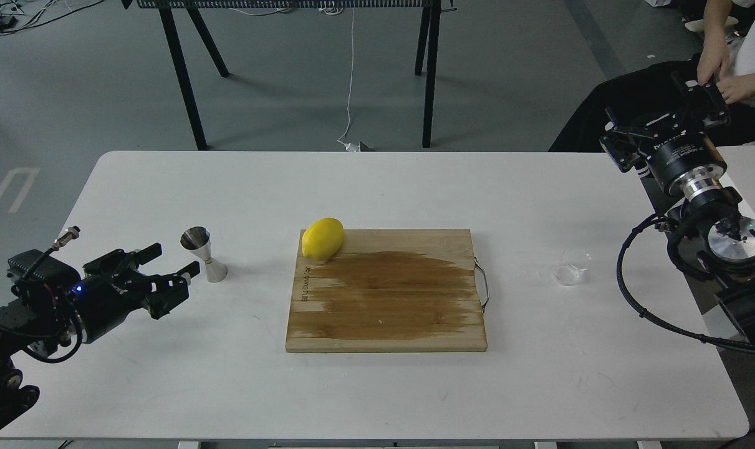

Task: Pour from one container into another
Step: 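Close the left gripper around the steel jigger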

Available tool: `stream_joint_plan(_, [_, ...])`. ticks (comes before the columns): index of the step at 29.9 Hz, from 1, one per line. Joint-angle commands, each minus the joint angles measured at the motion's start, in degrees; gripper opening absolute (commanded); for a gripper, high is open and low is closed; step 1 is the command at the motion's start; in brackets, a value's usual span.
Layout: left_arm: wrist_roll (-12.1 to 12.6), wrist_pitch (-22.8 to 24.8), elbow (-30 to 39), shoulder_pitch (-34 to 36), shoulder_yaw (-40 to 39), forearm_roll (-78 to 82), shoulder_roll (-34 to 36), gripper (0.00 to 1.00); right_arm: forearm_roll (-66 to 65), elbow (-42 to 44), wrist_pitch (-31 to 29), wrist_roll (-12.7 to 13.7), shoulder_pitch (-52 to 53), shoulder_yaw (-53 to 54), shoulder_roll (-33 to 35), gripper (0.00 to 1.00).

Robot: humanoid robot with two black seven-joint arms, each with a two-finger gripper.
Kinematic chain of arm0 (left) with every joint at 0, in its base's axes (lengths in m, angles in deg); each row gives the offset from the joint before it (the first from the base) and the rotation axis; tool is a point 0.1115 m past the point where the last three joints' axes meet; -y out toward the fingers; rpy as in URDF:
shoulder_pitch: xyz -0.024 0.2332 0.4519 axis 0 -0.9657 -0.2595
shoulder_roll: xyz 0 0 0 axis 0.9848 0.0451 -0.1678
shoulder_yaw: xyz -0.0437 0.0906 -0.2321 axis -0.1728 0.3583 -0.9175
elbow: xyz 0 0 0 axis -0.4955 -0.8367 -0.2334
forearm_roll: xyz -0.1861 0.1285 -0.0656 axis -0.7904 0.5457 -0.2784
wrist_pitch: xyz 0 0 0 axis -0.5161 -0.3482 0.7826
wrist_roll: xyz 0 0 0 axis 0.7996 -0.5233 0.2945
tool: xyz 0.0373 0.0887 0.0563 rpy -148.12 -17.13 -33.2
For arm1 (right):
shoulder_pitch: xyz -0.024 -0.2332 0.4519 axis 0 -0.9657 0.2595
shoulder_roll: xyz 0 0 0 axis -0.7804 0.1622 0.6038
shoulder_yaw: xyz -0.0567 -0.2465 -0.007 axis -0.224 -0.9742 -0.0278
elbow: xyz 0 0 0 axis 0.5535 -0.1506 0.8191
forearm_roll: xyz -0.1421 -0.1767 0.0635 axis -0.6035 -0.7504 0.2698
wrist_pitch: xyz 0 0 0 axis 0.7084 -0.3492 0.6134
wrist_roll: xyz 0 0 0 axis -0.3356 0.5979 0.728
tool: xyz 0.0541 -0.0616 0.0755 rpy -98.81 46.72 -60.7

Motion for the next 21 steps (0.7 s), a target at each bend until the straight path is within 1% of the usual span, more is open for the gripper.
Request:
stream_joint_plan(1, [-0.35,-1.02,-8.32,0.19,0.40,0.99,-5.04,0.84,0.00,0.01,0.00,0.00,-0.02,-0.09,-0.01,1.00])
stream_joint_plan(4, [-0.43,-3.39,-13.24,0.72,0.40,2.92,-8.82,0.85,0.00,0.01,0.00,0.00,-0.02,-0.09,0.07,1.00])
stream_joint_plan(8, [-0.61,-3.92,-19.22,1.85,0.23,3.72,-12.69,0.84,0.00,0.28,0.00,0.00,-0.10,-0.09,0.07,1.00])
stream_joint_plan(11, [-1.14,-3.92,-20.46,3.09,0.31,3.64,-14.80,0.84,0.00,0.45,0.00,0.00,-0.10,0.00,0.07,1.00])
stream_joint_plan(17, [-0.70,-3.75,-21.95,6.07,0.31,3.72,-18.14,0.83,0.00,0.45,0.00,0.00,-0.19,0.00,-0.01,1.00])
stream_joint_plan(21, [-0.87,-3.48,-26.34,7.39,0.31,3.55,-18.76,0.79,0.00,1.42,0.00,0.00,0.07,0.00,-0.01,1.00])
